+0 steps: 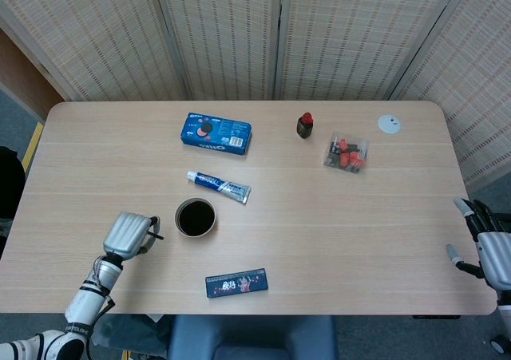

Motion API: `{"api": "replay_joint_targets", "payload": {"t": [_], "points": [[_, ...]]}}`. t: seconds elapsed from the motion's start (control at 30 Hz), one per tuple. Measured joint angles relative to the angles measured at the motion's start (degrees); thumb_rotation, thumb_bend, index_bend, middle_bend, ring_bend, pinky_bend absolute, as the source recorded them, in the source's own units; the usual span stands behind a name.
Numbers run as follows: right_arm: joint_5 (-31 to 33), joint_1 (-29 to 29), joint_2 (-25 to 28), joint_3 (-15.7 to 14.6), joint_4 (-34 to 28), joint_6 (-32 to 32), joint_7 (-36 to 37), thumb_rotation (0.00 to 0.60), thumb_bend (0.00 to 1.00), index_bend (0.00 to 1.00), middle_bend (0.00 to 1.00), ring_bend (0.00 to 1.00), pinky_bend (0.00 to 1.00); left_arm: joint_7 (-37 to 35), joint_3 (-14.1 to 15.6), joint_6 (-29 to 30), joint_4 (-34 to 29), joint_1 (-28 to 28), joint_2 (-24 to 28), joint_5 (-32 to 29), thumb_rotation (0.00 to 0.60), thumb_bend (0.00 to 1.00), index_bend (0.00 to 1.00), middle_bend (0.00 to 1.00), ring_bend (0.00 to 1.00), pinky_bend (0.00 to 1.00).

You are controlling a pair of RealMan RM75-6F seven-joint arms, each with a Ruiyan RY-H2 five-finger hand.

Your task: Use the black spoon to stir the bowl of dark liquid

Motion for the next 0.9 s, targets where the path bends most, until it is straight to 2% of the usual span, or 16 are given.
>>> {"api": "replay_joint_targets", "payload": {"t": [0.2, 0.47, 0.73, 0.9], "points": [[-0.2, 0.1, -0.1, -0.2, 0.0, -0.2, -0.2, 0.600, 0.33, 0.00, 0.10, 0.00, 0.13, -15.6, -3.5, -1.9, -0.2, 0.3, 1.6, 0.1, 0.600, 0.44, 0.62, 1.00, 1.00, 1.00], [-0.4, 0.3, 0.3, 0.1, -0.5, 0.1, -0.8, 0.600, 0.33, 0.00, 0.10, 0.00, 0.13, -34.5, -8.1, -8.8, 0.1, -0.9, 1.5, -1.5, 0.600, 0.44, 0.64, 1.00, 1.00, 1.00], [-0.2, 0.4, 1.8, 0.9, -2.4, 1.1, -2.6, 0.600, 0.33, 0.00, 0.10, 0.00, 0.13, -45.6, -12.6, -18.0, 2.6, -4.3, -1.1, -6.7, 0.600, 0.44, 0.64, 1.00, 1.00, 1.00], [0.1, 0.4, 2.2, 0.9, -3.6, 1.1, -3.6, 0.600, 0.33, 0.00, 0.10, 0.00, 0.13, -47.5, -13.8, -19.9, 5.3, -5.9, -3.7, -8.4, 0.600, 0.44, 0.64, 1.00, 1.00, 1.00]]}}
